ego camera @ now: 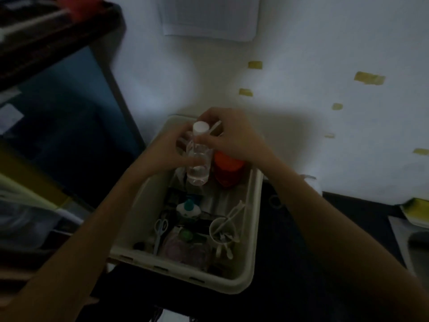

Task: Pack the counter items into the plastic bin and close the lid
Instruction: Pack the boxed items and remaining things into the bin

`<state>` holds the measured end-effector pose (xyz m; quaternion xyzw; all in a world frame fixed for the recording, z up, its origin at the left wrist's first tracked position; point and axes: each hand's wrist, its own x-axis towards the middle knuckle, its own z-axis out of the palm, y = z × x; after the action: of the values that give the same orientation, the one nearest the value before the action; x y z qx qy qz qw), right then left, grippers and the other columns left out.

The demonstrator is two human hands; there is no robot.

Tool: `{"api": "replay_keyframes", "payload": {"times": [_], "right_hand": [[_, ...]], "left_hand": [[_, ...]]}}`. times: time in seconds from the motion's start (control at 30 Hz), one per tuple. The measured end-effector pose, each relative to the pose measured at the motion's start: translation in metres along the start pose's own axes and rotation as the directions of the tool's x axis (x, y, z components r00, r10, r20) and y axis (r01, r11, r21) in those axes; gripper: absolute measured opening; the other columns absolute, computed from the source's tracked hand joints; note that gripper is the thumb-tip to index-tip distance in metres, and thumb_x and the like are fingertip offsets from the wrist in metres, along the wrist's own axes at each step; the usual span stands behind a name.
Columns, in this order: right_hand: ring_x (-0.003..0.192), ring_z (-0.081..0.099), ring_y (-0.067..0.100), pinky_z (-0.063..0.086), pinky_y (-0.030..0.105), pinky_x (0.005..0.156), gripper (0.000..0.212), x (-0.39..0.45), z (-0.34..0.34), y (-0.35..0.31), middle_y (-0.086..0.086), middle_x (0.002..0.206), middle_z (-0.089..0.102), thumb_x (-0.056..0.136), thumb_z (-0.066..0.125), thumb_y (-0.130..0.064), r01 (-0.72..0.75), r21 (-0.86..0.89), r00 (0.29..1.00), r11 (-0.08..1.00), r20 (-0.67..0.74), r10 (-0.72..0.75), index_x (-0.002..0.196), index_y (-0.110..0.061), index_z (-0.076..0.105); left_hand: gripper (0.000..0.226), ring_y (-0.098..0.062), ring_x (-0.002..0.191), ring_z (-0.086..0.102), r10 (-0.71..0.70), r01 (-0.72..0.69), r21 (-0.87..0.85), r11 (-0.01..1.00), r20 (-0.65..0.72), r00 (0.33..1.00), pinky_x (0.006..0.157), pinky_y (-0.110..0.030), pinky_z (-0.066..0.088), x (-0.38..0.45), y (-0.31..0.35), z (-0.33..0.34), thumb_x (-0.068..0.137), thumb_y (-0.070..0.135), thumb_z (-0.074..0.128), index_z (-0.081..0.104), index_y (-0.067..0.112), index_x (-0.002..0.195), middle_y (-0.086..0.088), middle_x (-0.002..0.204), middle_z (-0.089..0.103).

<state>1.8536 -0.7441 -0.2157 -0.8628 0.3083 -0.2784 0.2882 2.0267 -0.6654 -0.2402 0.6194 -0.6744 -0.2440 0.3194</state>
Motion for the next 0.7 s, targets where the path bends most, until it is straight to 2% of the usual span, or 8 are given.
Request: {"api": "replay_keyframes", "payload": {"times": [0.07,0.17,0.3,0.4,0.5,0.57,0.67,0.7], "right_hand": [[0.084,0.063,-0.001,0.048,0.007,0.071,0.035,0.008,0.025,-0.001,-0.007,0.101,0.069,0.082,0.076,-0.034,0.003,0.009,0.999,1.000,0.032,-0.003,0.110,-0.016,0.067],[0.082,0.063,0.002,0.044,0.005,0.068,0.034,0.016,0.061,0.001,-0.004,0.097,0.070,0.082,0.076,-0.033,0.030,0.031,0.997,0.999,0.064,-0.032,0.108,-0.013,0.068],[0.081,0.063,0.006,0.042,0.013,0.068,0.031,0.024,0.107,0.012,-0.002,0.092,0.069,0.081,0.076,-0.031,0.019,0.015,0.990,1.000,0.141,-0.021,0.104,-0.012,0.068],[0.082,0.060,0.007,0.036,0.012,0.067,0.027,0.025,0.134,0.021,-0.003,0.091,0.066,0.081,0.076,-0.025,-0.009,-0.003,0.982,1.000,0.191,0.009,0.102,-0.011,0.068],[0.088,0.062,0.012,0.043,0.021,0.073,0.029,0.021,0.153,0.028,0.004,0.098,0.069,0.079,0.076,-0.023,-0.054,-0.018,0.971,0.998,0.233,0.057,0.104,-0.009,0.067],[0.090,0.062,0.014,0.042,0.023,0.076,0.031,0.017,0.164,0.030,0.008,0.101,0.070,0.079,0.076,-0.023,-0.080,-0.029,0.962,0.996,0.258,0.085,0.104,-0.008,0.066],[0.093,0.064,0.021,0.045,0.026,0.075,0.035,0.011,0.177,0.034,0.010,0.103,0.070,0.078,0.077,-0.026,-0.129,-0.047,0.950,0.991,0.282,0.137,0.105,-0.006,0.065],[0.092,0.064,0.022,0.044,0.026,0.074,0.036,0.009,0.181,0.036,0.011,0.102,0.070,0.079,0.077,-0.027,-0.133,-0.062,0.946,0.989,0.291,0.145,0.104,-0.005,0.065]], "left_hand": [[0.072,0.004,0.093,0.061,-0.063,0.063,0.033,0.997,0.003,0.998,0.072,-0.012,0.048,-0.010,-0.017,-0.007,0.070,0.039,0.083,0.050,0.030,0.134,0.012,0.110,0.064],[0.065,0.012,0.084,0.059,-0.124,0.125,0.082,0.989,-0.019,0.992,0.066,-0.005,0.044,-0.024,-0.045,-0.016,0.067,0.039,0.086,0.057,0.029,0.125,0.017,0.098,0.064],[0.060,-0.006,0.089,0.063,-0.213,0.217,0.167,0.962,-0.043,0.976,0.073,-0.022,0.050,-0.035,-0.083,-0.013,0.067,0.037,0.087,0.062,0.020,0.119,0.006,0.103,0.065],[0.055,-0.012,0.091,0.066,-0.294,0.303,0.198,0.932,-0.074,0.953,0.076,-0.031,0.055,-0.041,-0.104,-0.001,0.068,0.035,0.085,0.063,0.020,0.116,0.004,0.105,0.067],[0.045,-0.015,0.088,0.065,-0.330,0.338,0.220,0.915,-0.074,0.941,0.071,-0.027,0.048,-0.047,-0.118,0.009,0.072,0.032,0.082,0.065,0.018,0.111,0.004,0.097,0.066],[0.038,-0.016,0.091,0.063,-0.388,0.396,0.239,0.886,-0.082,0.918,0.074,-0.026,0.043,-0.043,-0.119,0.019,0.078,0.035,0.076,0.066,0.018,0.111,0.002,0.097,0.064],[0.052,-0.023,0.088,0.060,-0.502,0.505,0.284,0.815,-0.089,0.861,0.080,-0.029,0.043,-0.045,-0.120,0.026,0.082,0.066,0.054,0.064,0.018,0.097,-0.007,0.094,0.064],[0.042,-0.026,0.088,0.061,-0.499,0.496,0.298,0.816,-0.072,0.864,0.080,-0.029,0.044,-0.049,-0.122,0.024,0.085,0.054,0.061,0.065,0.013,0.096,-0.010,0.095,0.065]]}}
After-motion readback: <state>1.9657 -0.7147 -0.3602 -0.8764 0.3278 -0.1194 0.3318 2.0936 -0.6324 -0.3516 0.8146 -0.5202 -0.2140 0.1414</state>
